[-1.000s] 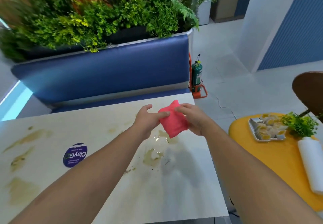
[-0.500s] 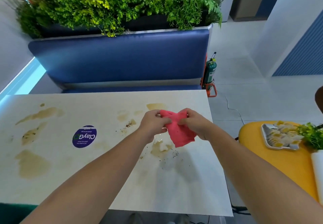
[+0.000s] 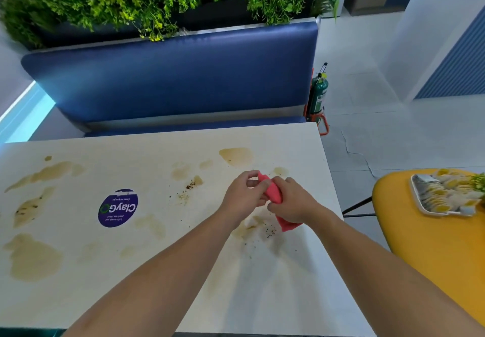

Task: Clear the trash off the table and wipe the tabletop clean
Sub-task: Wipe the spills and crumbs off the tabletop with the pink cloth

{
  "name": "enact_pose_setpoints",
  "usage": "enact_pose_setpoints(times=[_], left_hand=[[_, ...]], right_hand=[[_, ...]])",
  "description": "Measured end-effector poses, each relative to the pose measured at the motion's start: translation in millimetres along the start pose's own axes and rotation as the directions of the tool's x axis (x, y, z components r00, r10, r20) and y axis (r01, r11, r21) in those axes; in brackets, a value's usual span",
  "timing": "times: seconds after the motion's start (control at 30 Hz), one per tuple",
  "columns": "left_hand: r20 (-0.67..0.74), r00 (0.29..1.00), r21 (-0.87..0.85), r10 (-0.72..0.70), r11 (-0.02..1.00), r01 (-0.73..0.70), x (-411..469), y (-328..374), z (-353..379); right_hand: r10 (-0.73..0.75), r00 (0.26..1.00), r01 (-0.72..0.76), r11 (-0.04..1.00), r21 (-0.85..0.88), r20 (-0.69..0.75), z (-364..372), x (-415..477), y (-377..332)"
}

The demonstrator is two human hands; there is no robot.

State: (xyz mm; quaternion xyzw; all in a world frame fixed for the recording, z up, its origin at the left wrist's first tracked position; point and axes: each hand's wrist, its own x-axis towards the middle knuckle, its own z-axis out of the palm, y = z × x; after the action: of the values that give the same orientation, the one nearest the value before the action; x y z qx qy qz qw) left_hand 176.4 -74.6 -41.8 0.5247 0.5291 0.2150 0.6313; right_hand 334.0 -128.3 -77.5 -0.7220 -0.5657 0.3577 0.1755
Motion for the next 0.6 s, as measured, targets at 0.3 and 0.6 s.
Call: enact_pose_setpoints(times=[0.3,0.6], left_hand=[[0.030,0.980,0.721,0.196,0.675,-0.157,29,-22,-41],[0.053,0.991,0.912,0.123,0.399,-0.098,39,-57,-63]], right_hand=[[0.230,0.893,-0.281,0.956,-0.079,-0.387,3,11,24],[0.217,0.836,-0.307,0.946,-0.101,-0.504,21,16,54]])
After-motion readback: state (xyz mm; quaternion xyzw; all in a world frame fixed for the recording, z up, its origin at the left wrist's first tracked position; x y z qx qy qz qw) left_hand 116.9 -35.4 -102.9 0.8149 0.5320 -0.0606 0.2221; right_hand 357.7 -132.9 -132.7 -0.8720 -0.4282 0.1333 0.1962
